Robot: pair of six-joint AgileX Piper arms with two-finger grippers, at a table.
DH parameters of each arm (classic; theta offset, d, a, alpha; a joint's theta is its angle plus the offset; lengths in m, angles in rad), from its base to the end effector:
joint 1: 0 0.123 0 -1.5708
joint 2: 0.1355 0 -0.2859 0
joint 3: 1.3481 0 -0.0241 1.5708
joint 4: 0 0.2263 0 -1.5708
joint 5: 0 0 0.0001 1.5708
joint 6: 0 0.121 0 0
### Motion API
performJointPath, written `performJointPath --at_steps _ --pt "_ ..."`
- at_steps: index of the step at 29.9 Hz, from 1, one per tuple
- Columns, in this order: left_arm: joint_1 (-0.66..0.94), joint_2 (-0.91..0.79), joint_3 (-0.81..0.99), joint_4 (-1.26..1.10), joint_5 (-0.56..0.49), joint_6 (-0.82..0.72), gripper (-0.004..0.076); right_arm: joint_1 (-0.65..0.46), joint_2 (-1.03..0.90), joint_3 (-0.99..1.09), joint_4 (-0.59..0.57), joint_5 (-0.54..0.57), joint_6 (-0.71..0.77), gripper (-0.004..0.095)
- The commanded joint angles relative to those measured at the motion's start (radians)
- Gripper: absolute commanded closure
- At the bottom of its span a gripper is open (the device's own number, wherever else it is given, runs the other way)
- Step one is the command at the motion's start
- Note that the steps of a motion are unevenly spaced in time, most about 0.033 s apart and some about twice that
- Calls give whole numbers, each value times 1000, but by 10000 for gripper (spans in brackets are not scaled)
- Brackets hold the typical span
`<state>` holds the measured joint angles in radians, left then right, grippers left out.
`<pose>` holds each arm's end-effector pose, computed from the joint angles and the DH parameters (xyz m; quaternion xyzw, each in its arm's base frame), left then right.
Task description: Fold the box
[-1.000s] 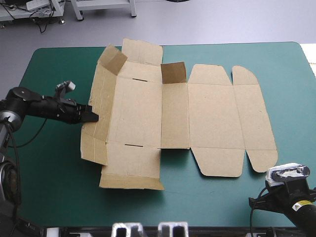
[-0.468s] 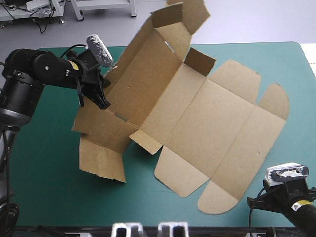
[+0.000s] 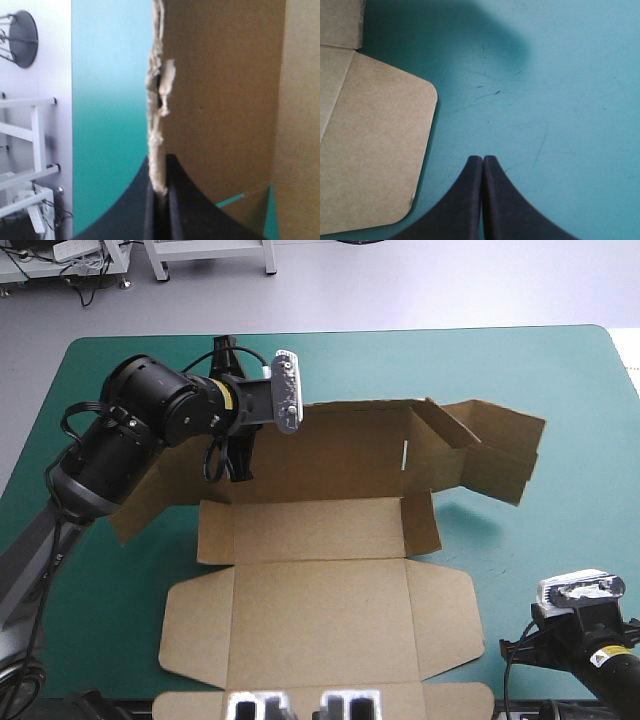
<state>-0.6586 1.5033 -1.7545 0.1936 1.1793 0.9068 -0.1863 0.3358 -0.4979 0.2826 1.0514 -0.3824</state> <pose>0.2542 -0.1695 0.4178 0.6575 0.6574 0.1398 0.3405 0.0464 0.0211 0.2490 -0.0710 0.9153 0.0298 0.3955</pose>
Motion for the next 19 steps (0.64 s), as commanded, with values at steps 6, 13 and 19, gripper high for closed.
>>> performJointPath --at_steps 6,13,19 --pt "-77 -7 -33 58 -176 13 734 0 8 -27 1 -47 -12 931" --pt "-77 11 -33 135 -211 -49 734 0 8 -29 0 -45 -9 930" --pt "-77 11 -33 221 -231 -122 734 0 8 -112 0 5 0 930"
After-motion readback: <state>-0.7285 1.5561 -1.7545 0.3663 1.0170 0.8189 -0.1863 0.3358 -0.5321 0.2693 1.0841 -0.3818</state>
